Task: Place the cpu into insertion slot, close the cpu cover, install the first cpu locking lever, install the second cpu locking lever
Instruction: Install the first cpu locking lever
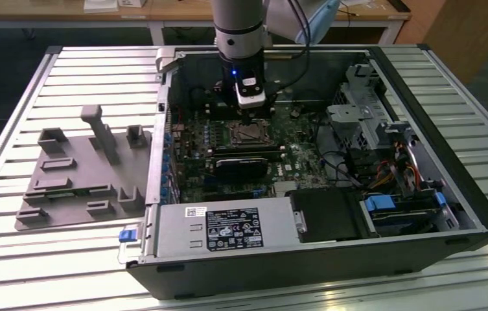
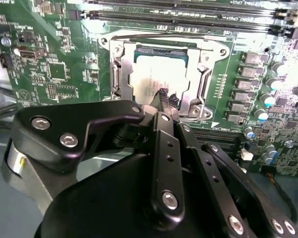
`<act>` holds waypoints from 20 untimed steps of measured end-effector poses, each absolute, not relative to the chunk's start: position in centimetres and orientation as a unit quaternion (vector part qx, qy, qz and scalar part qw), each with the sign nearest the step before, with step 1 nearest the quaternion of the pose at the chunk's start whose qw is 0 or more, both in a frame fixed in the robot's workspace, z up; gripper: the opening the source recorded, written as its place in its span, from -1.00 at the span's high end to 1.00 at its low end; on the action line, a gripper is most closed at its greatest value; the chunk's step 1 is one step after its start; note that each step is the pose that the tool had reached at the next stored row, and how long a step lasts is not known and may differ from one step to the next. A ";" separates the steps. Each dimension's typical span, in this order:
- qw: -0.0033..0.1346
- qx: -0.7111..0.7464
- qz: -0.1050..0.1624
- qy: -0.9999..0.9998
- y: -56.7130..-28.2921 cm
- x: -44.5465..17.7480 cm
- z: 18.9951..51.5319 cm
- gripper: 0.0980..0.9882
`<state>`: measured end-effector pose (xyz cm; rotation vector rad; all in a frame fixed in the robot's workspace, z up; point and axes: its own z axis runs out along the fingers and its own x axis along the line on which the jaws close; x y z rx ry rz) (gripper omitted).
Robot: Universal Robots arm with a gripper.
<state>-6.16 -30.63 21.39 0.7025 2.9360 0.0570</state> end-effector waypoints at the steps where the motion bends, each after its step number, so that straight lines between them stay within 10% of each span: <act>1: 0.061 0.226 0.019 0.972 -30.6 -6.1 21.4 0.99; 20: 0.061 0.167 0.015 0.984 -30.6 -5.6 21.7 0.99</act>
